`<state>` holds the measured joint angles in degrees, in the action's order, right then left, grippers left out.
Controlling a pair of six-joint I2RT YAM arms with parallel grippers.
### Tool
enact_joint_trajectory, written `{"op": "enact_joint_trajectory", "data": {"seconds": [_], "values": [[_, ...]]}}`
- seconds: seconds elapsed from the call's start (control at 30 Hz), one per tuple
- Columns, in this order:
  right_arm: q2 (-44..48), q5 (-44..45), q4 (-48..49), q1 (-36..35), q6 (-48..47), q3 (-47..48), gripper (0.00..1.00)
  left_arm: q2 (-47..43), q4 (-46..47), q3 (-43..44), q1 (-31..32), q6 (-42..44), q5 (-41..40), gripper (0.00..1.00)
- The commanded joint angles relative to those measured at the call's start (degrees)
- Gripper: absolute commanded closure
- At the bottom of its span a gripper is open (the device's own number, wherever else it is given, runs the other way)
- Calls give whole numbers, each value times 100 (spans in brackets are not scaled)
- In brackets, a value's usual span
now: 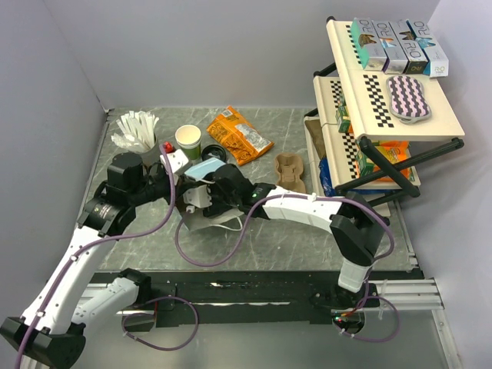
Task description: Pack the takeout coffee
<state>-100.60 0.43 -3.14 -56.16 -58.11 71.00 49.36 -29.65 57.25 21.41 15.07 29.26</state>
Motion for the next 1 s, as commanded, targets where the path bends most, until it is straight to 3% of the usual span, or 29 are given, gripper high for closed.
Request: {"op": "enact_joint_trajectory", "data": {"seconds": [0.0, 0.63, 0.7, 0.73, 0.97], "values": [[-162, 273, 367, 114, 36, 440, 100, 38, -331, 198, 30, -303, 318, 99], [-549, 388, -187, 149, -8, 959, 100, 152, -296, 260, -110, -488, 379, 99], [-461, 344, -231, 158, 27, 994, 89, 170, -357, 295, -128, -461, 388, 99], [-365, 283, -397, 158, 97, 1021, 78, 179, -366, 304, -137, -452, 397, 99], [180, -394, -837, 176, 265, 995, 46, 284, -349, 374, -233, -426, 423, 99]]}}
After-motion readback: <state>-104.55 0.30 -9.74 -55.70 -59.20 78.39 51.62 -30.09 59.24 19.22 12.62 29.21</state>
